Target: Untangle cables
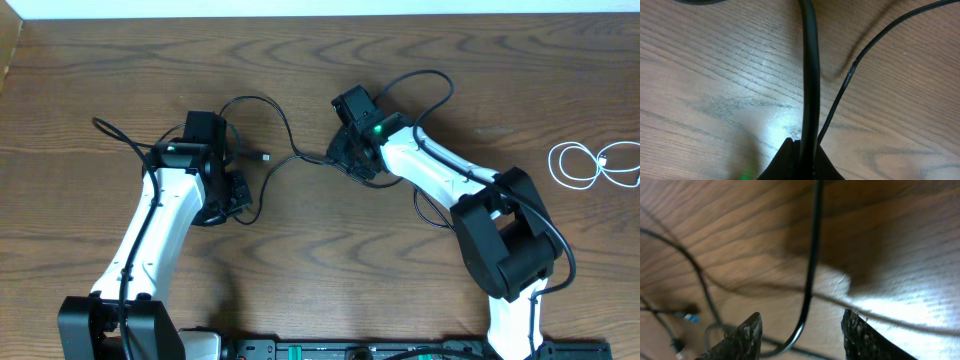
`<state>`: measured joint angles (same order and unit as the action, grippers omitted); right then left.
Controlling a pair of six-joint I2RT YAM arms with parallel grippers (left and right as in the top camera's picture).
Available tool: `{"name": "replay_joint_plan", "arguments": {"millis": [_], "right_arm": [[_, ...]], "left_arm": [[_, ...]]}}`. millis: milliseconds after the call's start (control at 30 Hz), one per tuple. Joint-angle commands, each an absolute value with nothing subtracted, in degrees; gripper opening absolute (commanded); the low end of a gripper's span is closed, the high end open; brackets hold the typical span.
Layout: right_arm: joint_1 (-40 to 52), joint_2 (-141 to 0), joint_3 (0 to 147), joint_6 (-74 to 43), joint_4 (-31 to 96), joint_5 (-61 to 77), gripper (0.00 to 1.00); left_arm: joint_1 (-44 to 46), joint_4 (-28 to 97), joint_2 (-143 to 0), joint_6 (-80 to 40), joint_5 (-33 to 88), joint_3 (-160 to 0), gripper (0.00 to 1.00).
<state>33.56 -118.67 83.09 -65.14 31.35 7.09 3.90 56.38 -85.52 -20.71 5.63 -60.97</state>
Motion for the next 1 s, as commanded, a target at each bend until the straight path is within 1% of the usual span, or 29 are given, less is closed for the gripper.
{"name": "replay_joint_plan", "arguments": {"millis": [0, 200, 233, 300, 367, 400, 567, 700, 833, 967], "right_arm": [[33.54, -120.25, 82.26, -67.16, 30.76, 2.85, 0.42], [33.56, -120.25, 82.24, -64.16, 30.22, 0.47, 0.38], [33.61, -120.25, 82.13, -64.18, 30.2, 0.54, 0.32], [33.74, -120.25, 81.82, -64.25, 30.17, 0.58, 0.14], [33.87, -120.25, 81.73, -64.25, 30.2, 0.62, 0.04], [33.89, -120.25, 81.73, -64.23, 30.2, 0.56, 0.02], [33.78, -120.25, 81.73, -62.26, 30.13, 0.47, 0.01], [31.66, -118.3, 81.82, -49.17, 29.76, 0.36, 0.01], [26.7, -112.22, 82.61, -33.56, 33.23, 0.32, 0.01], [20.4, -103.94, 82.94, -25.32, 37.04, 0.36, 0.01]], "left_arm": [[3.99, 56.51, -85.84, -19.97, 4.86, -60.23, 0.08], [3.99, 56.51, -85.84, -19.97, 4.86, -60.23, 0.08], [3.99, 56.51, -85.84, -19.97, 4.86, -60.23, 0.08], [3.99, 56.51, -85.84, -19.97, 4.86, -60.23, 0.08], [3.99, 56.51, -85.84, -19.97, 4.86, -60.23, 0.08], [3.99, 56.51, -85.84, -19.97, 4.86, -60.23, 0.08], [3.99, 56.51, -85.84, -19.97, 4.86, -60.23, 0.08], [3.99, 56.51, -85.84, -19.94, 4.84, -60.23, 0.08], [3.99, 56.51, -85.84, -19.92, 4.84, -60.23, 0.08], [3.99, 56.42, -85.84, -19.92, 4.73, -60.23, 0.08]]}}
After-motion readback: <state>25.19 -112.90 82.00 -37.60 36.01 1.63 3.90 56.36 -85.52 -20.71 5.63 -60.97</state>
